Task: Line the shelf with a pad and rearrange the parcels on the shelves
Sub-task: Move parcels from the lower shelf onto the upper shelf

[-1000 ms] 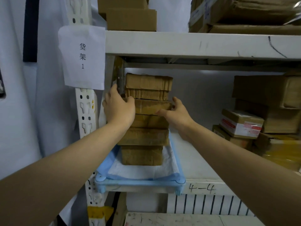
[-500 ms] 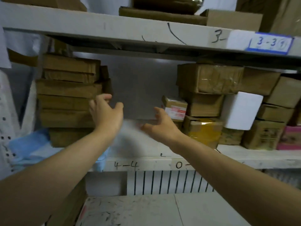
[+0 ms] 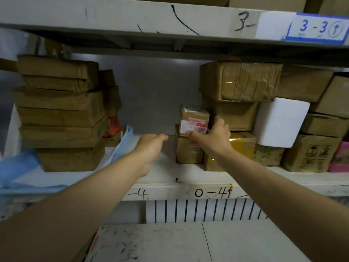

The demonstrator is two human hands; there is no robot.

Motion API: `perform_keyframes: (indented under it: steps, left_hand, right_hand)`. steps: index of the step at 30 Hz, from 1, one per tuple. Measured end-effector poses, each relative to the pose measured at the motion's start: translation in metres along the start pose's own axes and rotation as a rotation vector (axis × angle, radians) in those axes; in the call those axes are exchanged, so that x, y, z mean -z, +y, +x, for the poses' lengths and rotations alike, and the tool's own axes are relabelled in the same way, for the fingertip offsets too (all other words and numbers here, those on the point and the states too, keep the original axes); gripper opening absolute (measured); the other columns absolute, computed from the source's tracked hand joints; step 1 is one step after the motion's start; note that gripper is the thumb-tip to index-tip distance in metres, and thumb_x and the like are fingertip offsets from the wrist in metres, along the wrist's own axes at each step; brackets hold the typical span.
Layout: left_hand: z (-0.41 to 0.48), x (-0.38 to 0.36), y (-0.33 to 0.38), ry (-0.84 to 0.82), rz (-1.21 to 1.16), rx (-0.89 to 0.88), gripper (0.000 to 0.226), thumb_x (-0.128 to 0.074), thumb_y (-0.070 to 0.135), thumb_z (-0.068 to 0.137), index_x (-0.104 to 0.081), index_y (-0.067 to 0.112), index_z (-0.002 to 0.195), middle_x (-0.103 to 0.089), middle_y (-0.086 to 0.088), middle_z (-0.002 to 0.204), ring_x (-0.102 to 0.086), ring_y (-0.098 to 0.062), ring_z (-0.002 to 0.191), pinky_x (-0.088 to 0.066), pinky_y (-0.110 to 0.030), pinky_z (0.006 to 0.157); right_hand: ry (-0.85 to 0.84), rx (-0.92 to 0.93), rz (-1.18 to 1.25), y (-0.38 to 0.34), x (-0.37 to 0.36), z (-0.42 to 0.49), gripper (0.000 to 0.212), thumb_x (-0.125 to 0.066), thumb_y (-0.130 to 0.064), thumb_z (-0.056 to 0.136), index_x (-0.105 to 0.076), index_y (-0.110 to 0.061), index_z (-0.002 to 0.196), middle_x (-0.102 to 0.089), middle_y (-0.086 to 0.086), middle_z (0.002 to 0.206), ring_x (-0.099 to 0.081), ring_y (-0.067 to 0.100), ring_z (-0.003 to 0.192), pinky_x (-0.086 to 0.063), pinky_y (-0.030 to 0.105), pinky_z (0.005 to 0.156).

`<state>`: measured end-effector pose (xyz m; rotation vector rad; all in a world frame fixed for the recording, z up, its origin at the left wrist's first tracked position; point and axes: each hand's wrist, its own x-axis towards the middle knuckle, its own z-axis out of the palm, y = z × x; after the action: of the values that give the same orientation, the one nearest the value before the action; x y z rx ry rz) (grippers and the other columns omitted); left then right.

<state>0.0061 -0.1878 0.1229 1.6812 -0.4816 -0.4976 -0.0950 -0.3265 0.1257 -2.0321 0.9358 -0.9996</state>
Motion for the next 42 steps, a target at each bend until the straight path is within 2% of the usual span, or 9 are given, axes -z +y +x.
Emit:
perform_keyframes:
  steps: [7,10,12,16,22,26,30,36,42]
  left_hand:
    - [0.042,-0.010,0.019,-0.125,-0.093,0.023,0.063,-0.054,0.054,0.096,-0.042,0.020,0.147,-0.049,-0.008,0.143,-0.056,-0.031,0.115,-0.048,-0.048,0.104]
    - [0.060,-0.012,0.027,-0.200,-0.130,0.037,0.037,-0.054,0.061,0.092,-0.060,0.027,0.105,-0.060,-0.006,0.113,-0.060,-0.024,0.091,-0.052,-0.043,0.093]
    - [0.067,-0.015,0.029,-0.233,-0.153,0.076,0.037,-0.053,0.064,0.091,-0.052,0.028,0.082,-0.058,-0.003,0.090,-0.058,-0.021,0.081,-0.053,-0.041,0.090]
    - [0.079,-0.017,0.031,-0.326,-0.208,0.139,0.052,-0.060,0.074,0.079,-0.061,0.024,0.095,-0.065,-0.013,0.113,-0.064,-0.031,0.107,-0.053,-0.047,0.098]
    - [0.099,0.000,0.030,-0.230,-0.379,0.101,0.042,-0.062,0.056,0.087,-0.071,0.022,0.109,-0.075,-0.005,0.097,-0.070,-0.023,0.093,-0.056,-0.035,0.084]
    - [0.107,0.023,0.022,-0.101,-0.426,0.071,0.040,-0.049,0.055,0.093,-0.069,0.024,0.107,-0.073,-0.004,0.103,-0.067,-0.022,0.098,-0.051,-0.036,0.074]
    - [0.108,0.034,0.013,-0.068,-0.442,0.108,0.043,-0.044,0.057,0.094,-0.069,0.025,0.108,-0.073,-0.002,0.098,-0.066,-0.020,0.093,-0.046,-0.034,0.068]
    - [0.105,0.046,0.001,-0.042,-0.424,0.138,0.036,-0.044,0.053,0.096,-0.067,0.025,0.092,-0.072,-0.002,0.090,-0.066,-0.020,0.087,-0.050,-0.035,0.077]
    - [0.105,0.055,-0.007,-0.028,-0.432,0.154,0.035,-0.046,0.053,0.095,-0.068,0.025,0.093,-0.073,-0.003,0.097,-0.067,-0.021,0.092,-0.050,-0.034,0.074]
  right_hand:
    - [0.148,-0.022,-0.292,-0.025,-0.025,0.031,0.118,-0.068,-0.081,0.068,-0.023,-0.013,0.154,-0.038,0.014,0.154,-0.033,0.037,0.144,-0.022,0.054,0.116]
    - [0.166,-0.034,-0.312,-0.029,-0.039,0.042,0.109,-0.068,-0.079,0.070,-0.030,-0.015,0.150,-0.043,0.013,0.148,-0.040,0.036,0.139,-0.026,0.053,0.114]
    - [0.168,-0.030,-0.340,-0.027,-0.045,0.048,0.098,-0.070,-0.071,0.075,-0.033,-0.018,0.148,-0.046,0.012,0.146,-0.043,0.036,0.136,-0.027,0.052,0.113]
    - [0.194,0.060,-0.303,-0.021,-0.054,0.053,0.088,-0.071,-0.062,0.073,-0.038,-0.024,0.145,-0.052,0.008,0.136,-0.048,0.031,0.128,-0.028,0.049,0.110]
    - [-0.163,0.163,0.141,-0.021,-0.055,0.049,0.086,-0.073,-0.041,0.081,-0.028,-0.027,0.153,-0.055,-0.001,0.132,-0.059,0.020,0.119,-0.052,0.046,0.104]
    - [-0.024,0.077,-0.366,-0.019,-0.051,0.061,0.067,-0.053,-0.056,0.092,-0.043,-0.015,0.143,-0.055,0.008,0.137,-0.052,0.033,0.127,-0.041,0.051,0.109]
    - [-0.203,0.134,-0.995,-0.019,-0.057,0.045,0.067,-0.034,-0.069,0.096,-0.061,-0.017,0.128,-0.058,0.010,0.135,-0.044,0.035,0.131,-0.029,0.047,0.111]
    - [-0.201,0.051,-0.884,-0.018,-0.081,0.045,0.087,-0.044,-0.083,0.083,-0.039,-0.026,0.149,-0.046,0.016,0.149,-0.037,0.041,0.140,-0.028,0.051,0.116]
    - [-0.039,-0.016,-0.697,-0.012,-0.090,0.048,0.088,-0.064,-0.067,0.083,-0.034,-0.015,0.147,-0.032,0.018,0.150,-0.028,0.042,0.140,-0.034,0.050,0.114]
